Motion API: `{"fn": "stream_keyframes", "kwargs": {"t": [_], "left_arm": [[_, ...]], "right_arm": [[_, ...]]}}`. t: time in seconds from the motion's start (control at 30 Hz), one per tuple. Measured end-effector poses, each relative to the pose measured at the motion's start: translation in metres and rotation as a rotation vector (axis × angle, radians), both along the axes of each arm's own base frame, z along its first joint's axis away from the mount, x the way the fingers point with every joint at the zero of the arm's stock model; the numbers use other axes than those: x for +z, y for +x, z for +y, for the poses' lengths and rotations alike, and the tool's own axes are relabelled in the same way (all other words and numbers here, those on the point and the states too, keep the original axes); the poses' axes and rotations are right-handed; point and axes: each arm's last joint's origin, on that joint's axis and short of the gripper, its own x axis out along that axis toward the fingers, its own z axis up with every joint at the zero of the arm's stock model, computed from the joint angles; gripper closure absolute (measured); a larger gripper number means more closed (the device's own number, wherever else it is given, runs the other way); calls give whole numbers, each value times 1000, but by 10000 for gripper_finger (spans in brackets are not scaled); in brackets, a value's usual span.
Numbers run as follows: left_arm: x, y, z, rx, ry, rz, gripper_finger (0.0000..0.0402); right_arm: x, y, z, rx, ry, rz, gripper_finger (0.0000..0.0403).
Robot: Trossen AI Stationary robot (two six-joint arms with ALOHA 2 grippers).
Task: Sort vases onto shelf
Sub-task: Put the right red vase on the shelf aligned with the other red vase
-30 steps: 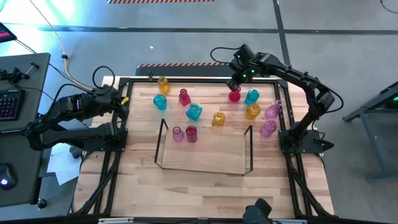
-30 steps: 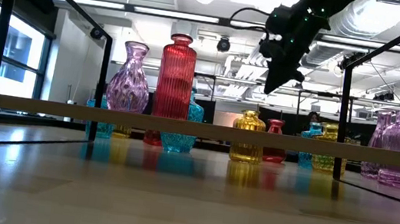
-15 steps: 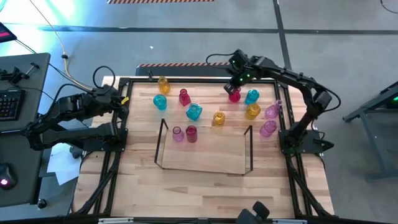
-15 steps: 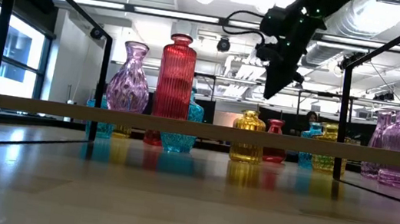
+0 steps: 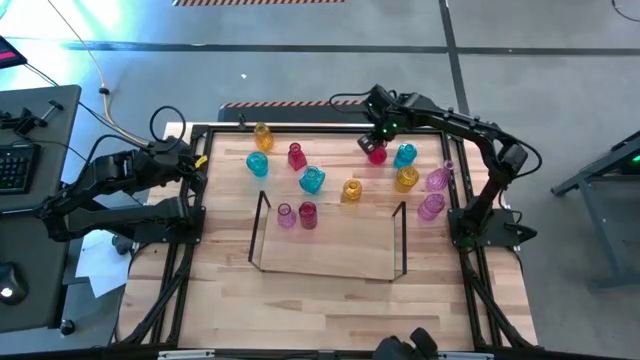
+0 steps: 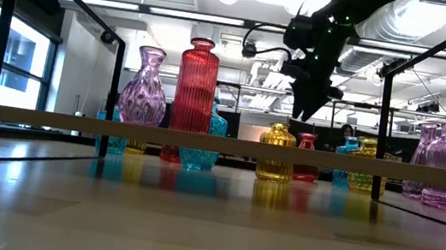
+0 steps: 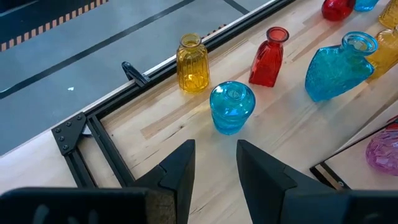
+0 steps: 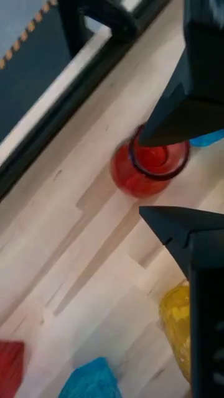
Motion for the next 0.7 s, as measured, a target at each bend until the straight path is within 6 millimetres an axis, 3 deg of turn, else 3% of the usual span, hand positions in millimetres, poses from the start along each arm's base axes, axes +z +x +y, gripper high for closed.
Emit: {"fn": "stream_keyframes", "kwargs": {"t": [0.7], "left_arm": [[0, 0, 0, -8, 5, 8, 291]], "right_arm": [[-42, 12, -5, 9, 131, 121, 254]]}}
